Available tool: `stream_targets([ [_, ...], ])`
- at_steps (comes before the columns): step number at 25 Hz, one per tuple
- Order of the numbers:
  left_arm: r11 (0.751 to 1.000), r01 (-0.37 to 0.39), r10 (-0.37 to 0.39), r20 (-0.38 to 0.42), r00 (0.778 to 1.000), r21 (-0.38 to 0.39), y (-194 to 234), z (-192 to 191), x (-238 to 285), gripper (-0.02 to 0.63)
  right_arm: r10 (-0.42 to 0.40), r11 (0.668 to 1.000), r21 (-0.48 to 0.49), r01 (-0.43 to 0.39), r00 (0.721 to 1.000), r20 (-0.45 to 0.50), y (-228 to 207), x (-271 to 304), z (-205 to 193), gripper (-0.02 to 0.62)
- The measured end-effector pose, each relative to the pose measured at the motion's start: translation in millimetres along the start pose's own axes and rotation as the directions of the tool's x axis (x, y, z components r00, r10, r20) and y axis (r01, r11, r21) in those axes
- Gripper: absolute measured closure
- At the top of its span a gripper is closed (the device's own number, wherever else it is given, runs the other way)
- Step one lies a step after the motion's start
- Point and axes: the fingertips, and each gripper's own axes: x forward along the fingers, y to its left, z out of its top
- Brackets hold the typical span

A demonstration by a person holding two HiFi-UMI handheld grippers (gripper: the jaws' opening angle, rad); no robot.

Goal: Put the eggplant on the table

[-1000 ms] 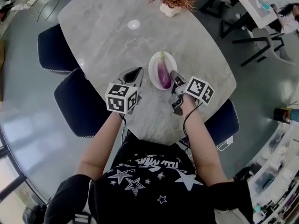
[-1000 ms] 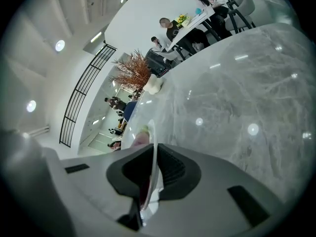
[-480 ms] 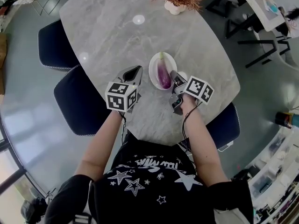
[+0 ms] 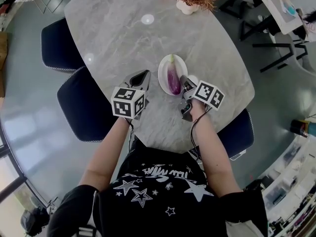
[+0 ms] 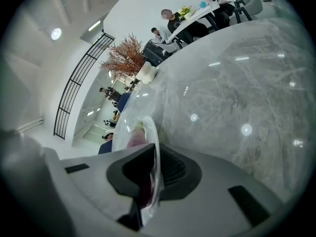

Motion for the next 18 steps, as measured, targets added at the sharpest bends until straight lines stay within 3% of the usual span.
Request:
stream_targets([
  [11,1.000,0.018,-0.018,0.009,1.000,0.000,-4,-4,-6,0.598,-0.031,0.999,0.018,0.032,0.998,-0.051,-8,-1,-13,0.574],
  [18,1.000,0.024,-0.024,0.010,1.000,0.014,-3,-3,-13,0.598,-0.081,0.997,-0.020,0.079,0.994,-0.070,-12,-2,-19,0.574],
])
